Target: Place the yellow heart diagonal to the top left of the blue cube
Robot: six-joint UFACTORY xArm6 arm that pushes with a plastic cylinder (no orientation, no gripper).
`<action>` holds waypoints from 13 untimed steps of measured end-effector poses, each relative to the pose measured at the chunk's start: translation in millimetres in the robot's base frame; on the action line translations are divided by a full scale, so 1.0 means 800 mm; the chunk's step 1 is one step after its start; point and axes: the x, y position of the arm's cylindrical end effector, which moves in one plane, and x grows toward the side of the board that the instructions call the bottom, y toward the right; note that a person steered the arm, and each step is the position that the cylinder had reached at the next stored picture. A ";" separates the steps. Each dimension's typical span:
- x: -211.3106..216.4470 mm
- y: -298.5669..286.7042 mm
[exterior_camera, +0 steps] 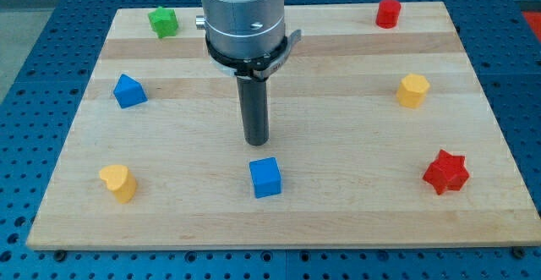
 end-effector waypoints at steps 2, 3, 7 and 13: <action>0.000 -0.089; 0.000 -0.135; 0.010 -0.322; 0.066 -0.205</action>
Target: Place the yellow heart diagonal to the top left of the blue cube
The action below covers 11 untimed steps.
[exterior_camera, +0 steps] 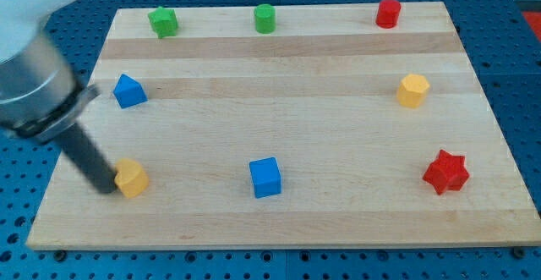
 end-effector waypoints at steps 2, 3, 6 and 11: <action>-0.124 0.118; -0.157 0.145; -0.061 0.008; 0.020 0.031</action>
